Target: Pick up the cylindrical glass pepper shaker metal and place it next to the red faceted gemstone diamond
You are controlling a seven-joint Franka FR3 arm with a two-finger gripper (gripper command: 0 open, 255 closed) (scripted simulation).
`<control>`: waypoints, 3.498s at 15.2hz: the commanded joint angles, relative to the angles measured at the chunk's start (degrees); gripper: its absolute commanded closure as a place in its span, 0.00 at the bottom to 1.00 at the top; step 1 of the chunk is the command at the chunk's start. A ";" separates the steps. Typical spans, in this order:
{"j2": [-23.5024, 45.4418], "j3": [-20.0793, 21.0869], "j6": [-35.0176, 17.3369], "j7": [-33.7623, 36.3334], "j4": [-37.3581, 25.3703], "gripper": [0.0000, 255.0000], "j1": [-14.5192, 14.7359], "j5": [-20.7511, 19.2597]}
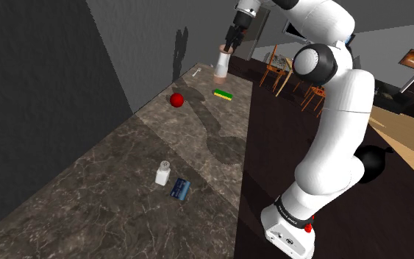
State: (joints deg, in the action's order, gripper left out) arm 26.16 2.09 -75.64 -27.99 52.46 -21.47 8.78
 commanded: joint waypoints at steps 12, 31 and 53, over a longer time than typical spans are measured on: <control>-6.16 -0.22 -13.74 -2.13 19.99 1.00 0.10 0.01; -6.97 -0.24 -28.58 -4.28 35.79 1.00 0.31 0.33; -5.45 -0.19 -35.29 -5.28 41.05 0.00 0.40 0.62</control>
State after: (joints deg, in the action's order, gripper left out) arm 20.70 1.90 -110.92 -33.27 93.52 -21.07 9.40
